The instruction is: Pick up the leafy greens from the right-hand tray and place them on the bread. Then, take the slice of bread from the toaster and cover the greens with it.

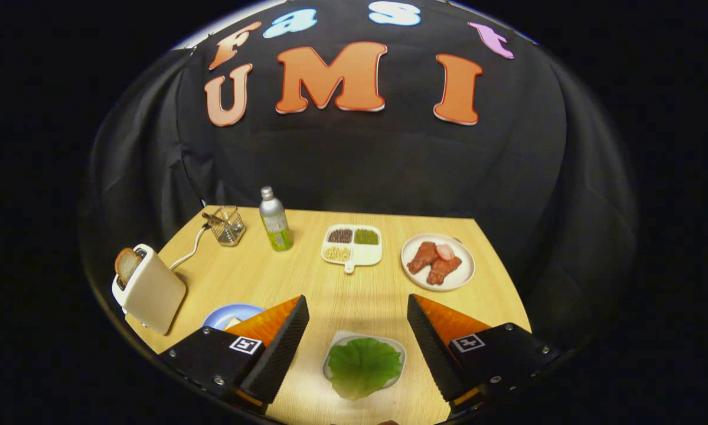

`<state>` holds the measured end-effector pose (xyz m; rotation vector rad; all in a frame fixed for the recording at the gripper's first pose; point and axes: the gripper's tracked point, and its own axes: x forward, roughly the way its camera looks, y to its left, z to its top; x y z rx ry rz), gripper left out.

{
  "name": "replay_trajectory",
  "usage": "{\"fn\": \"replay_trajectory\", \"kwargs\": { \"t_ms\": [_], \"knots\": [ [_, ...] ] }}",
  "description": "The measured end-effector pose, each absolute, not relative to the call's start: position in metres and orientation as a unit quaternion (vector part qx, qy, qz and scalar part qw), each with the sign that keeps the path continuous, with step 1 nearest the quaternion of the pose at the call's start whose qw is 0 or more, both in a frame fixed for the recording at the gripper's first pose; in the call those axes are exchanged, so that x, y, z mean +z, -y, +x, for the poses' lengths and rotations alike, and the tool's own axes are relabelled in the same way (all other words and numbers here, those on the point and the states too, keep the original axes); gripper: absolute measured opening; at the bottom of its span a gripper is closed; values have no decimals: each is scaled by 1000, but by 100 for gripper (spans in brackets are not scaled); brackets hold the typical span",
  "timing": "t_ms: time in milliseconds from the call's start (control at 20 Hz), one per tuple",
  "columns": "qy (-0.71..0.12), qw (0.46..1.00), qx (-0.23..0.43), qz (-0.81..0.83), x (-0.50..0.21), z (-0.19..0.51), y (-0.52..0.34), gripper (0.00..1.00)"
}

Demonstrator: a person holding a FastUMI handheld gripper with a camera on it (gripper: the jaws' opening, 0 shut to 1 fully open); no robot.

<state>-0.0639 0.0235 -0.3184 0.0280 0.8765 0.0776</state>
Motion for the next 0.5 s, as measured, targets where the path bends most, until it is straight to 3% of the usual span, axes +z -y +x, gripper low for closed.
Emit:
{"fn": "replay_trajectory", "kwargs": {
  "t_ms": [500],
  "knots": [
    [-569,820,55,20,-403,-117,-29,100]
  ]
}}
